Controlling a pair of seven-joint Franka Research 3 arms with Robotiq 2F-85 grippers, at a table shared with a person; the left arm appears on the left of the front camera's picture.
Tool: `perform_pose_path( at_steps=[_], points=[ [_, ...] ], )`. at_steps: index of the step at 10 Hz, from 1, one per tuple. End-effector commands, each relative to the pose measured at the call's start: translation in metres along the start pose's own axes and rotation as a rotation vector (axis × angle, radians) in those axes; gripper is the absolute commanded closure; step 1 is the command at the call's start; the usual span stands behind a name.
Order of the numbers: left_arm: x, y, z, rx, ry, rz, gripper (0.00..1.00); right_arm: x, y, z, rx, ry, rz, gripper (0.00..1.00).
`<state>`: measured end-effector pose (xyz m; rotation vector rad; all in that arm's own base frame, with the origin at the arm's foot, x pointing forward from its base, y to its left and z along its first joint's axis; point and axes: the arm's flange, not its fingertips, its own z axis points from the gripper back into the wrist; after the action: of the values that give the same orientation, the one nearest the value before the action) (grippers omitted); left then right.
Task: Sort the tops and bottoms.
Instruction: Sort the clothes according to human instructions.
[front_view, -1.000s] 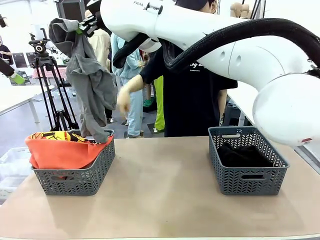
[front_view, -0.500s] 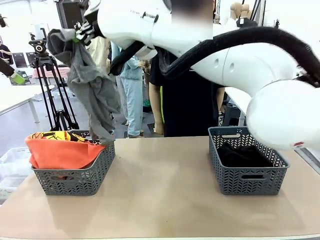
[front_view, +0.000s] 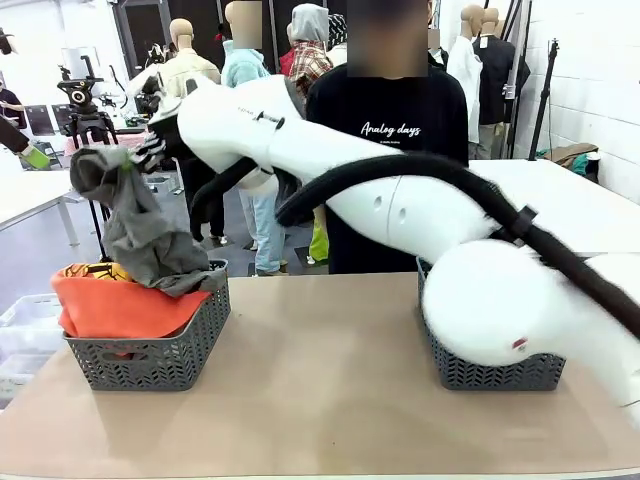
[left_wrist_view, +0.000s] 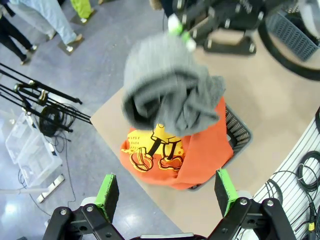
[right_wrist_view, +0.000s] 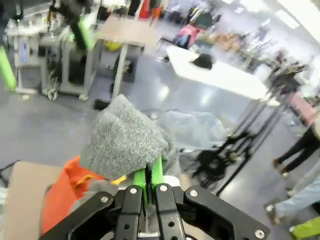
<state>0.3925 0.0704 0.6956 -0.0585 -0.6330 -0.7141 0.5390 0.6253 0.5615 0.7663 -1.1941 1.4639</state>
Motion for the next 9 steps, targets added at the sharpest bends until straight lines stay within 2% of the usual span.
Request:
perform_pose_path(
  at_steps=[1,3,9],
  points=[
    [-0.001,-0.001,0.000,0.001,0.001,-0.001,0.00,0.006,-0.042,-0.072,0.141,0.045,-0.070,1.00],
    [-0.001,-0.001,0.000,0.001,0.001,-0.001,0.00,-0.029,-0.025,-0.100,0.237,0.124,-0.133,1.00],
    [-0.001,-0.001,0.000,0.001,0.001,-0.001,0.00,-0.102,0.007,-0.126,0.365,0.350,-0.279,1.00]
  ],
)
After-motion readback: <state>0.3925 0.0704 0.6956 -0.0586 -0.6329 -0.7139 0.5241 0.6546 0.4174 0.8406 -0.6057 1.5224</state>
